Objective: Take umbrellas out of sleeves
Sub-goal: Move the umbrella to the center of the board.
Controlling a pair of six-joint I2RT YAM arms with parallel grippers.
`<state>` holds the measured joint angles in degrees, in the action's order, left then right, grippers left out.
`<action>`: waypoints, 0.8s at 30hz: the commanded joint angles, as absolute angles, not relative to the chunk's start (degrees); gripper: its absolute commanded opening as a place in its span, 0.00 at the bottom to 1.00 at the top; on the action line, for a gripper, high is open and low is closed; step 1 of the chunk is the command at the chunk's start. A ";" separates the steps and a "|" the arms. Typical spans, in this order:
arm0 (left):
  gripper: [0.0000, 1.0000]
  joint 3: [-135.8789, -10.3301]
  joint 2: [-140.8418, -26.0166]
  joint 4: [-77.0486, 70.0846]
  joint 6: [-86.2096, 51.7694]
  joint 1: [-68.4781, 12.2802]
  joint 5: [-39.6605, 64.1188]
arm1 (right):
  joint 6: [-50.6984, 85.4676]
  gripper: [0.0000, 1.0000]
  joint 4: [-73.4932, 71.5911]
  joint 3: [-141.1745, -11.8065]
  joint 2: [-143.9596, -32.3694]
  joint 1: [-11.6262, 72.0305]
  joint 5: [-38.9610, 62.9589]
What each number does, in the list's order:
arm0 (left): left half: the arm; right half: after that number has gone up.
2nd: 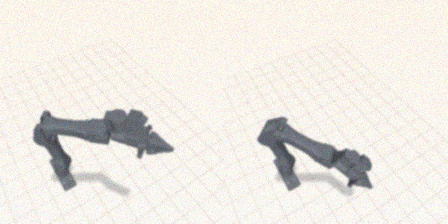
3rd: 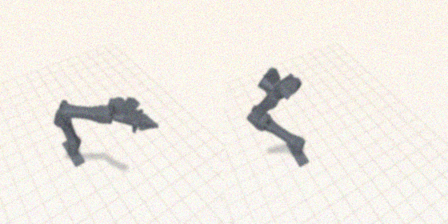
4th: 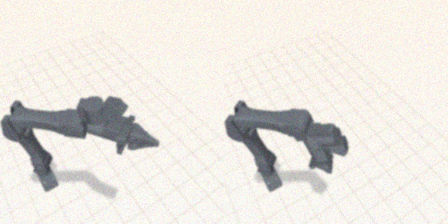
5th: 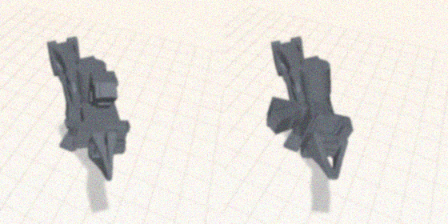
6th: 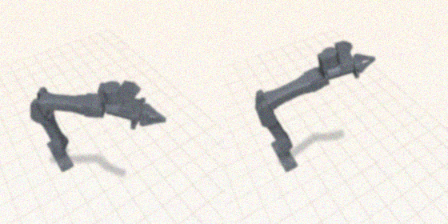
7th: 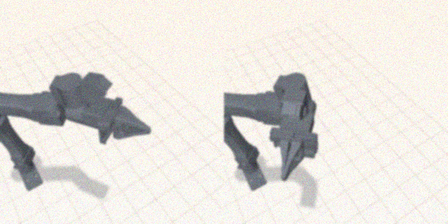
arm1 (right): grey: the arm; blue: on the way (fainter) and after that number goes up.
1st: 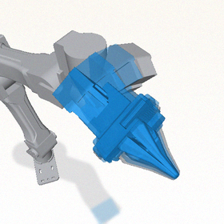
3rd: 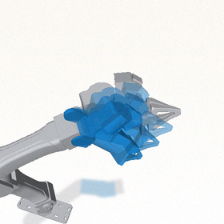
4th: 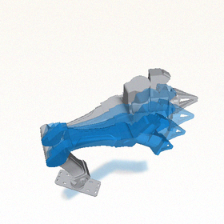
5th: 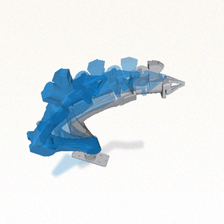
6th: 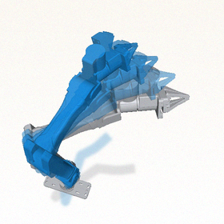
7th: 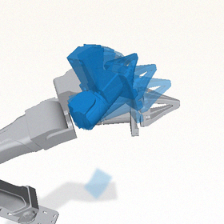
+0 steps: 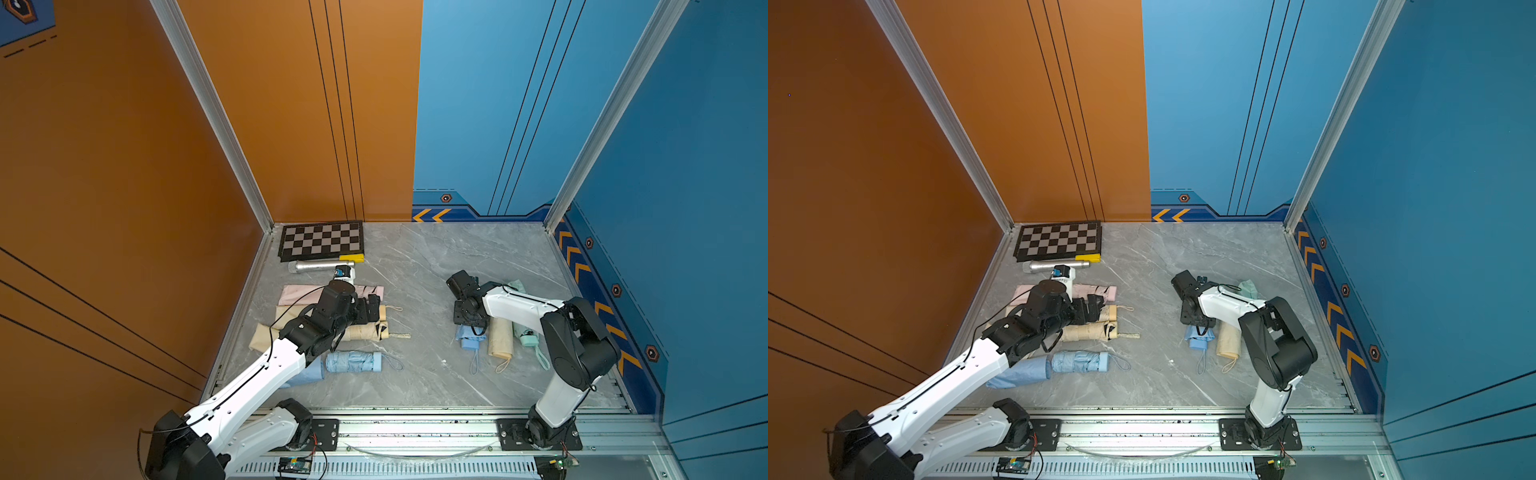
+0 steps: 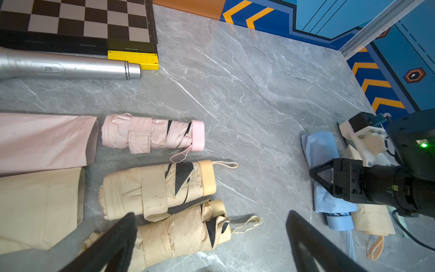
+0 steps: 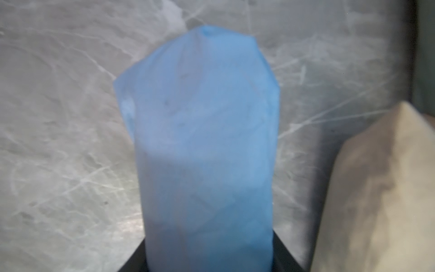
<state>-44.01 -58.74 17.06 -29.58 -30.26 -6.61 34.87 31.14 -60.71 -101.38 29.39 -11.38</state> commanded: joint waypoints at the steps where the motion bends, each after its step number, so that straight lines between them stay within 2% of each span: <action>1: 0.98 -44.56 -58.66 16.33 -29.35 -27.77 -1.26 | 23.04 0.46 30.06 -65.98 -104.00 30.23 -7.10; 3: 0.96 -44.80 -58.63 16.25 -29.09 -25.84 0.62 | 14.41 0.42 30.08 -69.72 -105.93 30.15 -3.77; 9: 0.93 -46.73 -60.07 16.06 -28.34 -20.40 7.44 | -11.30 0.43 30.30 -78.10 -110.81 30.04 7.88; 14: 0.88 -48.92 -61.53 15.67 -27.73 -17.45 11.29 | -31.77 0.43 33.59 -83.85 -114.49 30.22 12.64; 17: 0.87 -50.44 -63.28 14.88 -27.43 -16.10 13.91 | -44.14 0.44 40.08 -89.44 -118.28 30.74 13.00; 18: 0.83 -50.93 -64.10 14.48 -27.42 -15.75 14.65 | -47.81 0.44 42.18 -91.46 -120.54 30.84 12.49; 24: 0.76 -53.58 -69.77 12.13 -27.24 -14.25 18.17 | -60.32 0.44 43.99 -98.57 -127.13 29.93 10.40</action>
<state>-51.79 -67.72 14.04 -28.03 -14.94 14.33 -48.62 40.27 -95.88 -125.10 30.44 10.59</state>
